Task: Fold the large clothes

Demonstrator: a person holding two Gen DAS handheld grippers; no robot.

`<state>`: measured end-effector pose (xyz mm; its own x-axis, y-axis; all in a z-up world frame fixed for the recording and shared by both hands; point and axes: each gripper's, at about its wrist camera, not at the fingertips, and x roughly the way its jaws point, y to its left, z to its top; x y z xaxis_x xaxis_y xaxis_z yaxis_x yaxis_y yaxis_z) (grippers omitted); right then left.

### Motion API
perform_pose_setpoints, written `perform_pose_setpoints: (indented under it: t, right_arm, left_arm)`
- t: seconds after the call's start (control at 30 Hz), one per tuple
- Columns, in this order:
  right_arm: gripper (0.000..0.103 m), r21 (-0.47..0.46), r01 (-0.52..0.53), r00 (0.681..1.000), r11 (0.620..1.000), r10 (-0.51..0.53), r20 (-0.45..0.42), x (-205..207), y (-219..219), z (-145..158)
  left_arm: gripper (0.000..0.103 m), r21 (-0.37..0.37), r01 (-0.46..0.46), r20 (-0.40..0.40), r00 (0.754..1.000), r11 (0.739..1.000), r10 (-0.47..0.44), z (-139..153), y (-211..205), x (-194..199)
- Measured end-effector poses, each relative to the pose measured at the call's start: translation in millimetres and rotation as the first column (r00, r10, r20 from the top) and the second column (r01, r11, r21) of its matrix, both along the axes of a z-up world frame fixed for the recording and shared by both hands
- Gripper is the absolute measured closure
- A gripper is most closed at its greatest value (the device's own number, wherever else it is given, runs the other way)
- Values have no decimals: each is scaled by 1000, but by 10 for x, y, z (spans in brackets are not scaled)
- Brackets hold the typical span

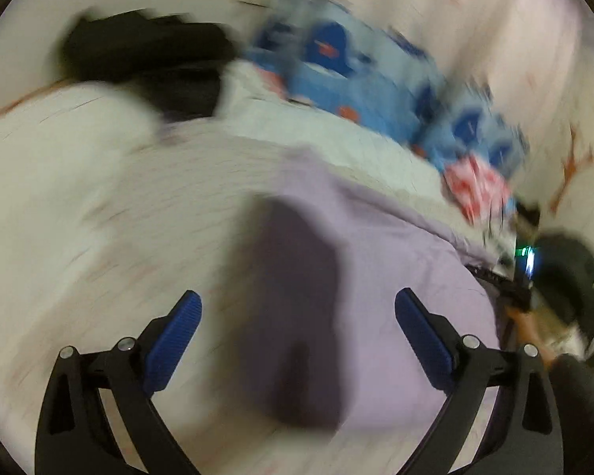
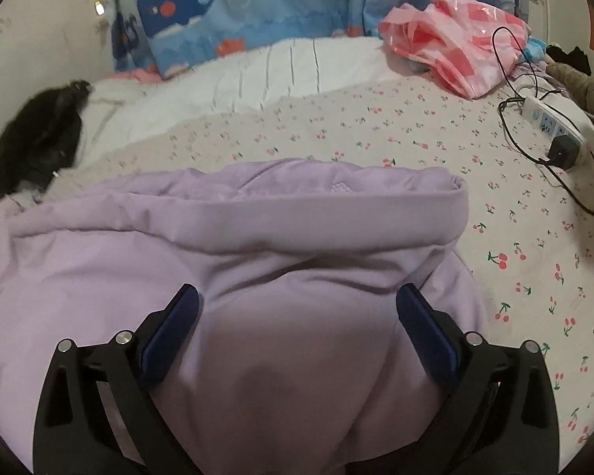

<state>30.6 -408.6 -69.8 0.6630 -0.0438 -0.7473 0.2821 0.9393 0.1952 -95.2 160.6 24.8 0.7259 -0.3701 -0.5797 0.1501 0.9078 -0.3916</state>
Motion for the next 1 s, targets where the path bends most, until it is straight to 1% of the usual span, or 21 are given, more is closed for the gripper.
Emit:
perform_pose_setpoints:
  t: [0.07, 0.1, 0.13, 0.17, 0.2, 0.23, 0.27, 0.37, 0.43, 0.47, 0.53, 0.6, 0.63, 0.7, 0.73, 0.8, 0.83, 0.87, 0.97, 1.0]
  right_arm:
    - [6, 21, -2, 1000, 1000, 2, 27, -72, -6, 31]
    - [6, 31, -5, 999, 1000, 4, 41, -109, -3, 48]
    - [6, 44, -7, 998, 999, 5, 55, -153, -5, 62]
    - [6, 56, -8, 998, 998, 4, 60, -187, -4, 74]
    - [6, 74, -10, 998, 997, 5, 63, -225, -8, 84]
    - [6, 85, -11, 998, 996, 6, 63, -260, 9, 95]
    - [6, 98, -15, 998, 995, 9, 62, -303, 22, 106]
    - [6, 110, -39, 997, 993, 31, 71, -502, 98, 152]
    - [6, 102, -51, 995, 993, 42, 88, -681, 149, 183]
    - [7, 97, -54, 994, 994, 45, 99, -778, 171, 199]
    - [7, 90, -58, 992, 994, 47, 118, -939, 193, 229]
    - [7, 85, -68, 990, 994, 57, 126, -1076, 204, 259]
    - [7, 82, -73, 990, 994, 62, 128, -1121, 210, 263]
    - [7, 84, -78, 989, 993, 66, 131, -1174, 199, 248]
    - [7, 93, -75, 989, 993, 62, 137, -1191, 191, 233]
    - [7, 86, -67, 989, 994, 55, 136, -1191, 205, 212]
    - [7, 73, -62, 990, 995, 52, 127, -1179, 226, 205]
    - [7, 60, -59, 991, 996, 52, 121, -1163, 237, 199]
    - [7, 48, -62, 991, 997, 56, 121, -1157, 235, 183]
    - [7, 53, -64, 991, 997, 57, 125, -1156, 216, 175]
  left_arm:
    - [7, -92, -85, -31, 996, 992, 83, -129, 572, -327]
    - [7, -159, -134, -70, 990, 978, 124, -257, 909, -480]
    - [7, -215, -171, -95, 984, 961, 154, -347, 1121, -566]
    - [7, -292, -221, -111, 974, 930, 196, -454, 1357, -663]
    - [7, -339, -239, -115, 971, 910, 212, -523, 1467, -684]
    - [7, -378, -276, -137, 961, 884, 242, -625, 1579, -689]
    - [7, -387, -309, -157, 951, 869, 268, -714, 1620, -673]
    - [7, -438, -289, -196, 955, 851, 223, -914, 1521, -506]
    - [7, -494, -264, -220, 960, 828, 175, -1049, 1377, -391]
    - [7, -507, -256, -217, 962, 823, 166, -1065, 1320, -349]
    - [7, -523, -251, -238, 961, 814, 143, -1100, 1225, -305]
    - [7, -540, -282, -286, 948, 793, 143, -1127, 1209, -378]
    - [7, -538, -288, -293, 945, 793, 144, -1114, 1213, -475]
    - [7, -493, -314, -306, 936, 812, 176, -1105, 1240, -637]
    - [7, -497, -320, -308, 934, 807, 180, -1127, 1288, -677]
    - [7, -515, -339, -326, 927, 787, 186, -1200, 1387, -673]
    - [7, -537, -347, -322, 927, 769, 194, -1224, 1414, -638]
    - [7, -544, -346, -312, 929, 764, 199, -1218, 1439, -640]
    - [7, -564, -315, -250, 946, 763, 205, -1161, 1408, -482]
    - [7, -560, -306, -238, 950, 770, 205, -1144, 1397, -418]
